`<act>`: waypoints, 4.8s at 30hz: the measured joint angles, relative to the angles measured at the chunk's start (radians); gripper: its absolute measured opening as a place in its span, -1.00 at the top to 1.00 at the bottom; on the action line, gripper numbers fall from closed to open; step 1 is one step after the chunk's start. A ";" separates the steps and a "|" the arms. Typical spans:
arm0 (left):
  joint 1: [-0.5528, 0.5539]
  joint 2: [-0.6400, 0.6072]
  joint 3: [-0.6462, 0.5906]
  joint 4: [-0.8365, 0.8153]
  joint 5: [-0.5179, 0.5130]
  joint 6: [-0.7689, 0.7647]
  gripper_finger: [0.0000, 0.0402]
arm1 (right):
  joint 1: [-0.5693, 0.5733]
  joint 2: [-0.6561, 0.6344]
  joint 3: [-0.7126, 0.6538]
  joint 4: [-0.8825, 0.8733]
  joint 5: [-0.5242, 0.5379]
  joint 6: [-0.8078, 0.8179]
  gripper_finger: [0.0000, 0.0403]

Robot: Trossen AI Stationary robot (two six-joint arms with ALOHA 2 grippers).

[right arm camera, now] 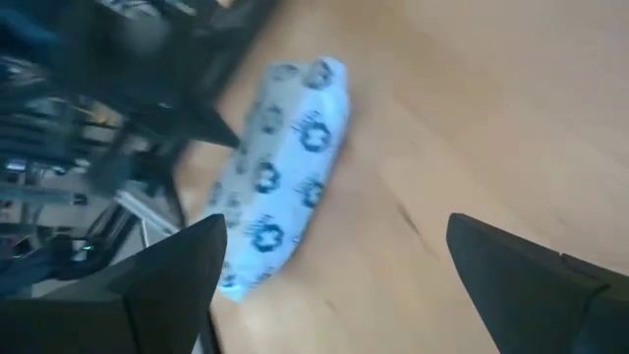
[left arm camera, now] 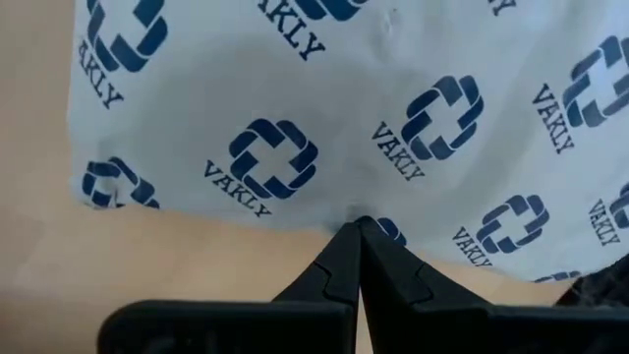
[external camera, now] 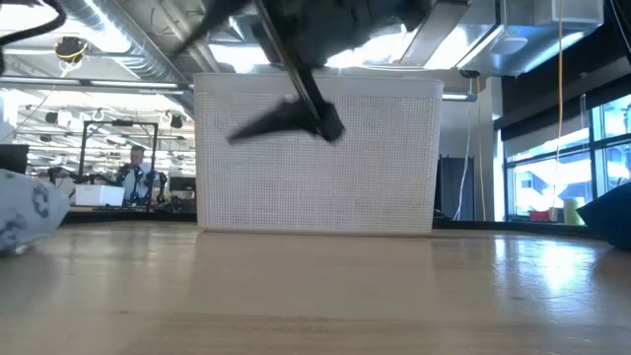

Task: Pick & place medical supplies in basket/bin
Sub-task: Put the white mailer bag into the white bin

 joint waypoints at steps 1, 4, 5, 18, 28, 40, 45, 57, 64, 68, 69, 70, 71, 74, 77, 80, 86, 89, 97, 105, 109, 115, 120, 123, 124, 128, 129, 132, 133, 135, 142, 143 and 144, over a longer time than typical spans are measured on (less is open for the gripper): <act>0.014 0.000 -0.001 0.001 -0.006 0.024 0.99 | -0.002 0.000 -0.020 0.010 0.001 0.013 -0.91; 0.063 0.001 -0.003 0.028 -0.051 0.106 0.99 | -0.005 0.000 -0.066 0.046 0.002 0.037 -0.91; 0.082 0.002 -0.004 0.043 -0.060 0.136 0.99 | -0.005 0.000 -0.080 0.063 0.002 0.040 -0.91; 0.358 0.038 -0.008 0.202 -0.101 0.460 0.99 | -0.007 0.000 -0.174 0.085 0.013 0.141 -0.91; 0.475 0.162 -0.005 0.514 -0.029 0.551 0.99 | -0.007 0.000 -0.258 0.110 0.027 0.255 -0.91; 0.519 0.250 -0.004 0.687 -0.030 0.563 0.99 | -0.007 0.000 -0.271 0.171 -0.096 0.241 -0.75; 0.540 0.265 -0.008 0.675 -0.029 0.570 0.99 | -0.007 0.000 -0.270 0.234 -0.141 0.216 -0.46; 0.547 0.205 -0.007 0.624 0.042 0.607 0.88 | -0.022 -0.010 -0.270 0.246 -0.164 0.135 0.16; 0.546 0.022 -0.006 0.510 0.084 0.622 0.62 | -0.030 -0.094 -0.270 0.217 -0.165 0.041 0.16; 0.546 -0.121 -0.006 0.508 0.094 0.672 0.54 | -0.038 -0.190 -0.270 0.214 -0.165 -0.063 0.16; 0.546 -0.159 -0.006 0.516 0.102 0.685 0.53 | -0.038 -0.217 -0.270 0.215 -0.165 -0.110 0.16; 0.544 -0.195 -0.006 0.532 0.105 0.700 0.53 | -0.039 -0.244 -0.266 0.219 -0.165 -0.156 0.16; 0.543 -0.232 -0.006 0.562 0.110 0.718 0.53 | -0.039 -0.275 -0.262 0.215 -0.165 -0.201 0.15; 0.537 -0.335 -0.006 0.667 0.131 0.795 0.54 | -0.051 -0.357 -0.225 0.174 -0.149 -0.289 0.13; 0.532 -0.419 -0.005 0.762 0.153 0.914 0.56 | -0.074 -0.435 -0.162 0.068 -0.064 -0.378 0.12; 0.533 -0.491 -0.004 0.822 0.150 1.032 0.56 | -0.114 -0.488 -0.068 -0.089 0.020 -0.511 0.11; 0.533 -0.581 -0.005 0.835 0.050 1.155 0.56 | -0.261 -0.513 0.216 -0.440 0.053 -0.757 0.11; 0.533 -0.596 -0.005 0.832 -0.012 1.201 0.56 | -0.366 -0.500 0.341 -0.558 0.055 -0.842 0.12; 0.534 -0.599 -0.005 0.772 -0.176 1.266 0.56 | -0.670 -0.415 0.491 -0.771 -0.134 -1.044 0.12; 0.534 -0.599 -0.005 0.738 -0.305 1.239 0.56 | -0.824 -0.221 0.499 -0.938 -0.433 -1.298 0.12; 0.534 -0.599 -0.005 0.737 -0.326 1.239 0.56 | -0.842 -0.124 0.499 -1.002 -0.536 -1.387 0.12; 0.534 -0.599 -0.005 0.737 -0.377 1.239 0.56 | -0.842 -0.025 0.499 -1.057 -0.557 -1.486 0.12; 0.534 -0.599 -0.005 0.736 -0.412 1.240 0.56 | -0.842 0.004 0.499 -1.142 -0.602 -1.558 0.12; 0.534 -0.599 -0.005 0.730 -0.423 1.240 0.56 | -0.841 0.022 0.500 -1.182 -0.603 -1.581 0.12; 0.535 -0.599 -0.005 0.729 -0.423 1.240 0.56 | -0.841 0.031 0.500 -1.198 -0.603 -1.592 0.12; 0.547 -0.599 -0.005 0.723 -0.423 1.240 0.56 | -0.840 0.074 0.500 -1.234 -0.603 -1.598 0.09; 0.550 -0.599 -0.005 0.721 -0.423 1.240 0.56 | -0.838 0.088 0.500 -1.242 -0.603 -1.598 0.08; 0.564 -0.599 -0.005 0.721 -0.422 1.239 0.56 | -0.831 0.120 0.500 -1.259 -0.607 -1.598 0.05; 0.567 -0.599 -0.005 0.721 -0.422 1.238 0.56 | -0.827 0.128 0.500 -1.266 -0.605 -1.598 0.05; 0.575 -0.599 -0.005 0.711 -0.422 1.223 0.56 | -0.817 0.137 0.500 -1.266 -0.594 -1.597 0.03; 0.593 -0.599 -0.006 0.626 -0.422 1.135 0.56 | -0.787 0.137 0.500 -1.258 -0.575 -1.597 -0.06; 0.594 -0.599 -0.006 0.616 -0.422 1.122 0.56 | -0.784 0.137 0.500 -1.258 -0.575 -1.598 -0.07; 0.597 -0.599 -0.006 0.609 -0.422 1.112 0.56 | -0.781 0.137 0.500 -1.257 -0.571 -1.598 -0.09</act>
